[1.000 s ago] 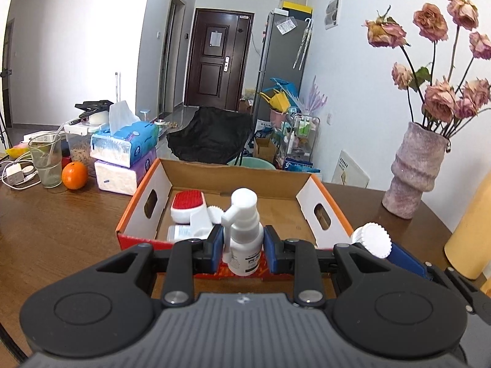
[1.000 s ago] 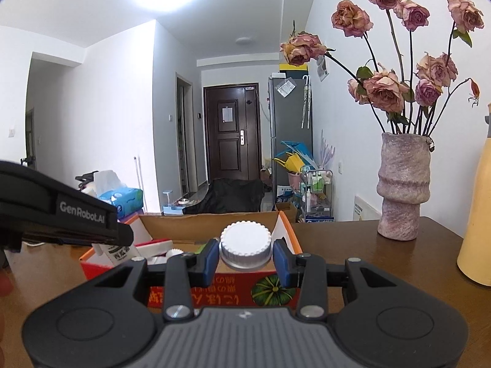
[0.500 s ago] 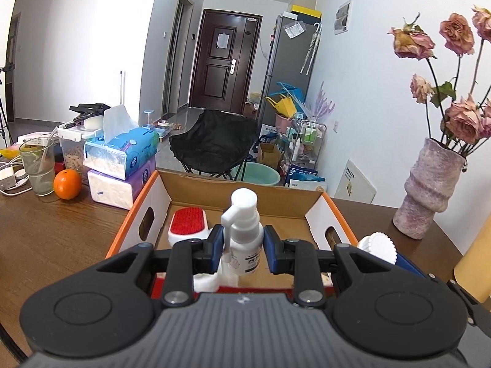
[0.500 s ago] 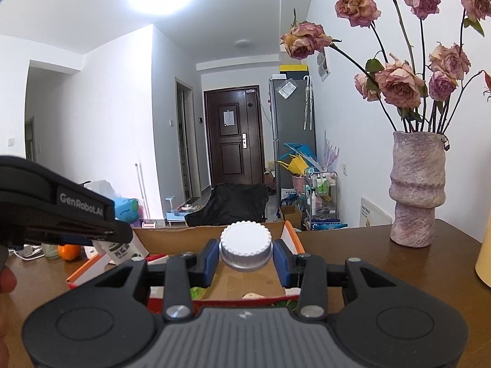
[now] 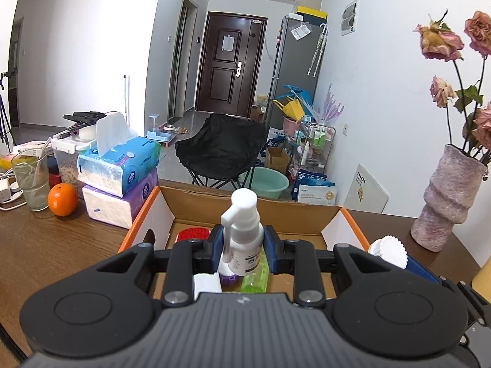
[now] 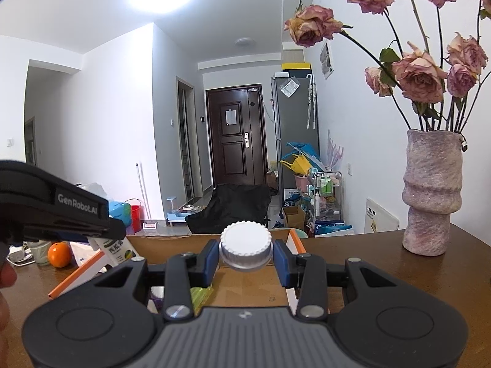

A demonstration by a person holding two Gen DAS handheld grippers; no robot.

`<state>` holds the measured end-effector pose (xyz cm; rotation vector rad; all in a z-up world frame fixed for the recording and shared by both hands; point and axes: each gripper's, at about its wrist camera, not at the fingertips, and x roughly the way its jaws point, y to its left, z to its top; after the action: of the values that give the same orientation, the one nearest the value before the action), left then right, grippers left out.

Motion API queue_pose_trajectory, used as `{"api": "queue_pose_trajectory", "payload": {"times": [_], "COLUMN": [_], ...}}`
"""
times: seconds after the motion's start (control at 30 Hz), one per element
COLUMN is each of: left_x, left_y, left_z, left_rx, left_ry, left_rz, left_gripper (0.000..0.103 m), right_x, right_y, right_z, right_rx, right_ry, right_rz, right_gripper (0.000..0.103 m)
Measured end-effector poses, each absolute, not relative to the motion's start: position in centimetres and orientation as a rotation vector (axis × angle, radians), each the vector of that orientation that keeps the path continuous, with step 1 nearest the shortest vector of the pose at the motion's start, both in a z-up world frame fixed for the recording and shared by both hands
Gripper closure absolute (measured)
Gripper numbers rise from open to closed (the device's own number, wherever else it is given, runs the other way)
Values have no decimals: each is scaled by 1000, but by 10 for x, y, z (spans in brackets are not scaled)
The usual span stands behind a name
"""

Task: Organize rigid objects
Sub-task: 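Lower both items into the red box and open both grippers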

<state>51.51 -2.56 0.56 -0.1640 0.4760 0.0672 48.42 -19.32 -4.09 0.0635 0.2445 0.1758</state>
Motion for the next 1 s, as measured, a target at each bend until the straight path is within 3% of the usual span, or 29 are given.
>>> {"api": "queue_pose_trajectory", "payload": {"times": [1.0], "left_x": [590], "left_y": [-8], "left_z": [-12], "left_rx": [-140], "left_ry": [518], "left_rz": [135], "left_gripper": [74], "right_x": [560], "right_y": [-171], "right_z": [-57], "right_rx": [6], "right_ry": [313], "right_rz": [208], "right_gripper": [65]}}
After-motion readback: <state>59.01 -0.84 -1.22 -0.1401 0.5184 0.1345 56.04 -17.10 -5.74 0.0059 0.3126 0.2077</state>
